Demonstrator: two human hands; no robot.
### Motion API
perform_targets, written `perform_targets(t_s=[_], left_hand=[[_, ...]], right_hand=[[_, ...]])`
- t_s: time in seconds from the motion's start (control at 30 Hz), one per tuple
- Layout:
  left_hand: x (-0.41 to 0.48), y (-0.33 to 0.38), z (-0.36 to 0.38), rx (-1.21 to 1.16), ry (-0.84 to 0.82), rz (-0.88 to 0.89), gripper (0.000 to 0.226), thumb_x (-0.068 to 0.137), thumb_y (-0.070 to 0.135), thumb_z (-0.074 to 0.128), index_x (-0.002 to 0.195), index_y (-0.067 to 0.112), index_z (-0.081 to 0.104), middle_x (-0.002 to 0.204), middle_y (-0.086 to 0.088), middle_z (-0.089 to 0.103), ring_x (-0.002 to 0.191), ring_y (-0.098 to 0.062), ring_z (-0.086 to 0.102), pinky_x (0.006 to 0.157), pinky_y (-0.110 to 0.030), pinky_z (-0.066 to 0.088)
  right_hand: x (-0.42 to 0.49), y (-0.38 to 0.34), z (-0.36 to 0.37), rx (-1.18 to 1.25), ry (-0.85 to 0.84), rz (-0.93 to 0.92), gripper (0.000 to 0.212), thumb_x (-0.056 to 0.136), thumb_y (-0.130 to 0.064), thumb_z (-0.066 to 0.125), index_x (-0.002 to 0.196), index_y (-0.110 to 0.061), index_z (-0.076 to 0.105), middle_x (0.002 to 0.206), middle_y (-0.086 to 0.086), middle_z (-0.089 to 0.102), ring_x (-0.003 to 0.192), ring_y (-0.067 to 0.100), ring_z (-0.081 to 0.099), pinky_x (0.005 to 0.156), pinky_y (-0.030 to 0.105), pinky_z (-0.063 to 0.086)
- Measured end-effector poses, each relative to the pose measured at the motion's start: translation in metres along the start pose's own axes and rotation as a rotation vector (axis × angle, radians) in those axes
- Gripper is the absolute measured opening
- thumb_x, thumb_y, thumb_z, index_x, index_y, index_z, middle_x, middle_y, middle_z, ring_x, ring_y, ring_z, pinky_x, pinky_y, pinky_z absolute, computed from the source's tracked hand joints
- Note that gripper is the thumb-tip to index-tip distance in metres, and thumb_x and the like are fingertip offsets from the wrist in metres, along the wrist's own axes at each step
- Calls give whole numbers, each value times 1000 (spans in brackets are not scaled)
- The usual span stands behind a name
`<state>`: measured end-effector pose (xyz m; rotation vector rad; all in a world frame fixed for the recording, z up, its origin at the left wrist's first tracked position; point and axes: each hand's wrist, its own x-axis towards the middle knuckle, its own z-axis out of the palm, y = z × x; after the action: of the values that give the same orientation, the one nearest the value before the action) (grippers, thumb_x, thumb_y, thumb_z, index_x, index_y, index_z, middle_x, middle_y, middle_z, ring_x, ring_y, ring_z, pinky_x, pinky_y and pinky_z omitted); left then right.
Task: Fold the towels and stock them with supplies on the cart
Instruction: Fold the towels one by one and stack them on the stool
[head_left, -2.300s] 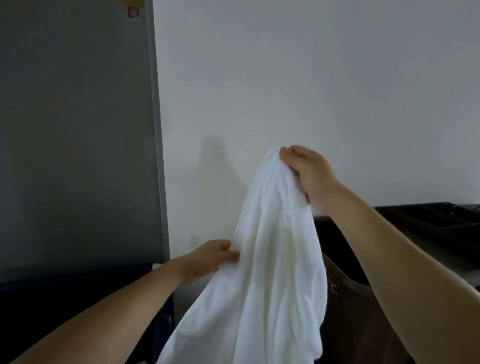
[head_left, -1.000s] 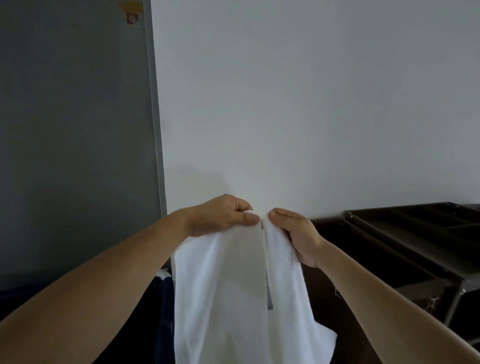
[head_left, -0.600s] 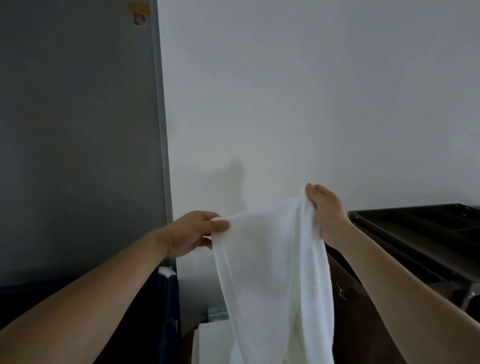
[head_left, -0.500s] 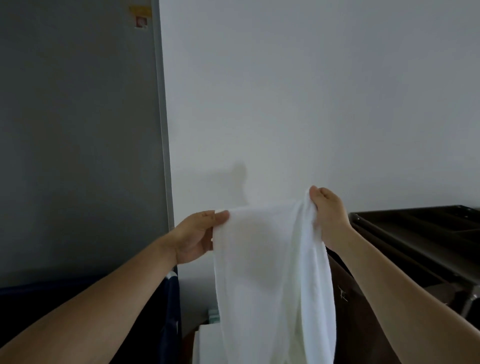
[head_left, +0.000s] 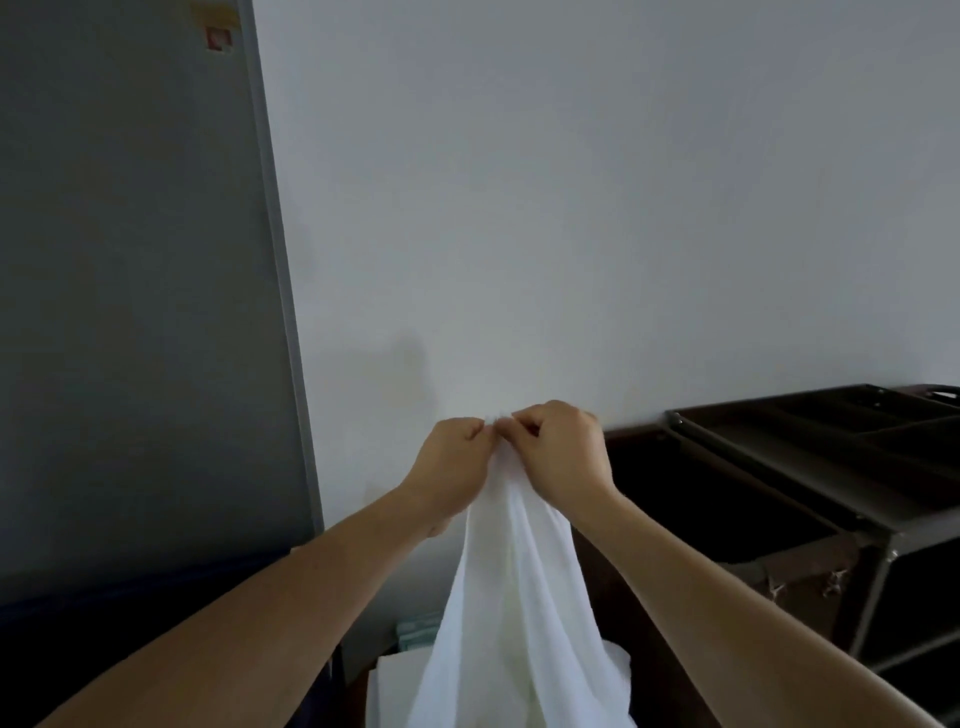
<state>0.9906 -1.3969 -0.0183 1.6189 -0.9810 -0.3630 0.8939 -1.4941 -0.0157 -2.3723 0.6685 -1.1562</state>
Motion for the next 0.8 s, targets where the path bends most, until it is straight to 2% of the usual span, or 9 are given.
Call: perform_targets(t_s=[0.17,0.23,0.33,0.43,0.53,0.57,0.63,0.7,0.8], left_hand=[[-3,3,-5,-59,-49,-36,31,93,10,44,67,-7,46,72,-9,41,70,-24,35,66,-39,30],[-2,2,-9,-93,-34,-66,36,90,7,43,55,5,41,60,-5,36,60,-21,32,58,-34,29],[-1,1,-15,-162,-28,-136,49,92,16,43,45,26,42,53,5,37,51,-12,34,55,-30,29],[-4,1,-19,-185,-41,-156,42,96,29,47,56,18,56,60,0,46,56,-13,44,58,-30,37],[-3,0,-22,-289,-1,-170,30,93,17,56,86,-12,63,76,-13,55,70,-23,53,57,-30,43],[-3,0,-22,-302,20,-180,28,93,13,57,92,-15,64,78,-15,59,70,-23,57,56,-29,47],[0,2,-23,-329,86,-213,20,92,8,59,91,-8,70,82,-14,68,73,-24,65,61,-33,55],[7,11,-26,-356,172,-244,15,94,8,59,86,2,70,93,-18,70,85,-32,66,79,-44,56],[32,40,-41,-332,256,-169,18,97,11,59,81,7,63,98,-21,65,88,-32,62,78,-44,48]], right_hand=[[-6,-1,4,-88,-47,-85,33,101,-29,51,85,-10,73,77,5,61,75,24,57,70,35,45],[-11,-1,7,-104,-135,-154,30,102,-21,44,109,-9,71,89,9,62,85,28,58,78,38,47],[-18,-2,11,-117,-280,-189,46,101,-15,36,145,-17,50,110,6,60,100,28,57,89,39,47],[-21,-1,13,-72,-347,-208,54,100,-12,34,152,-22,39,118,0,53,109,22,50,94,33,44],[-33,-3,19,-64,-362,-270,57,91,-4,40,147,-17,42,129,1,45,119,19,37,101,30,38],[-37,-3,22,-73,-360,-282,58,91,-4,42,148,-16,39,134,2,40,122,20,34,104,31,37],[-47,-2,28,-78,-362,-299,63,94,-10,43,154,-16,27,147,-1,27,134,18,24,112,30,35],[-56,5,33,-46,-344,-354,61,97,-18,44,156,-16,27,156,-6,20,143,12,15,117,24,25],[-68,16,37,18,-342,-291,52,100,-31,42,151,-21,39,152,-10,33,141,10,31,114,26,30]])
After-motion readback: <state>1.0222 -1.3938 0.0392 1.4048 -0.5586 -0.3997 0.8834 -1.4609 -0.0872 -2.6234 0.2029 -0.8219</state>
